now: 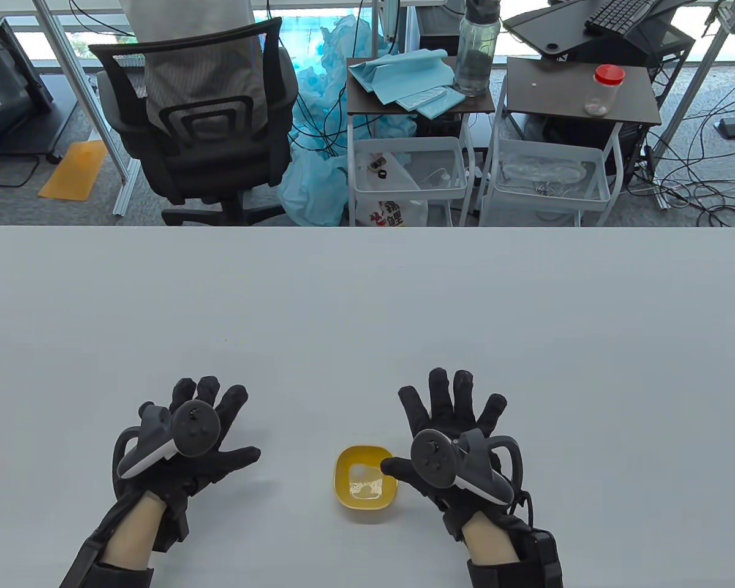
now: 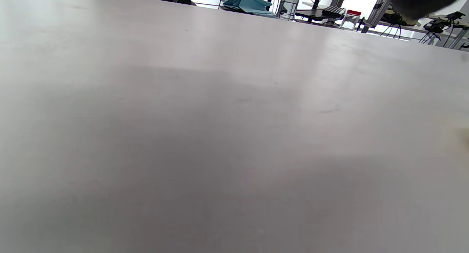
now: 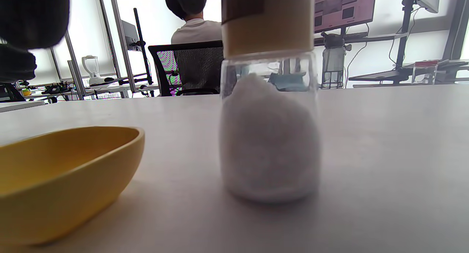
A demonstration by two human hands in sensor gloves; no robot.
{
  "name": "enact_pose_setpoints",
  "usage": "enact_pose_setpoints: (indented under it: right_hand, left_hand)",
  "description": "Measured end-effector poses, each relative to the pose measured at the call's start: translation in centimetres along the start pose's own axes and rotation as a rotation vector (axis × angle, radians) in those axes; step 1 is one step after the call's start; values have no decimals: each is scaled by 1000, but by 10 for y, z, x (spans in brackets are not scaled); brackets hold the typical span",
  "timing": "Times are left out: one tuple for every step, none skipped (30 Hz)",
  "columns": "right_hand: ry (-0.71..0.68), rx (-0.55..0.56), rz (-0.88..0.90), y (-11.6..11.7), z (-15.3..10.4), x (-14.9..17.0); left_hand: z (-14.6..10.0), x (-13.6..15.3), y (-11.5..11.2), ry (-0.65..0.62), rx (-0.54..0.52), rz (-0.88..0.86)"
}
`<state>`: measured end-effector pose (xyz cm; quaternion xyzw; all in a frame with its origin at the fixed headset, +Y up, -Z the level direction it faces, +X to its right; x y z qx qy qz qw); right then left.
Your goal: Invert dispenser and press with thumb onto small dish
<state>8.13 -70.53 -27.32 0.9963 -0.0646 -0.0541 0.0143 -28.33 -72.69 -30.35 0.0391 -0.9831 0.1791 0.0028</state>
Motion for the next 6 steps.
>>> enact_pose_setpoints:
  right_hand:
    - [-4, 9, -12, -1, -1, 0]
    - [-7, 12, -13, -1, -1, 1]
    - [-9, 10, -2, -2, -1, 1]
    - [-9, 8, 7, -2, -1, 1]
    - [-8, 9, 8, -2, -2, 1]
    - [-9, 10, 6, -2, -2, 1]
  left_hand:
    - [0, 1, 0, 1, 0, -1]
    - [0, 1, 0, 3, 1, -1]
    - [0, 1, 0, 5, 2, 2]
    - [1, 1, 0, 5, 4, 4]
    - [1, 0, 0, 5, 7, 5]
    - [1, 0, 0, 5, 9, 7]
Point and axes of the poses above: the tracker on the back of each hand, its own x axis roughly to the little-finger side, its own z axis roughly from the wrist to the fingertips, y = z × x, the point moved 2 cm from there along z, roughly from the wrist to the fingertips, and after that the axes turned 10 degrees about y, right-handed, at the moved point
